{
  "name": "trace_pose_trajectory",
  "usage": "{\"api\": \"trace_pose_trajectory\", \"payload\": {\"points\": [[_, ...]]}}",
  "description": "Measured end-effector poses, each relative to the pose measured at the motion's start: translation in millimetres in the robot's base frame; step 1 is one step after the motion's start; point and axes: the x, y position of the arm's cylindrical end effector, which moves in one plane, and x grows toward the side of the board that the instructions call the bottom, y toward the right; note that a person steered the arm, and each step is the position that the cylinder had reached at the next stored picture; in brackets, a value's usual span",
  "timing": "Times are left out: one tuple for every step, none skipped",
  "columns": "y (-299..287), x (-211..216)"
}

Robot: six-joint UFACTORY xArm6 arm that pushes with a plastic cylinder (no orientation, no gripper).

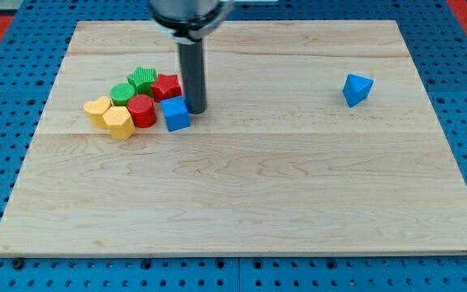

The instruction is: Move the blue triangle towards the bottom center of the board

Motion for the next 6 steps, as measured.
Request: {"api": "trace_pose_trajectory", "payload": {"points": [[68.2, 0.0], [189.9, 6.3], [284.6, 14.1], [319.0, -28.2], [251.9, -44.8], [151.1, 18.4]]}}
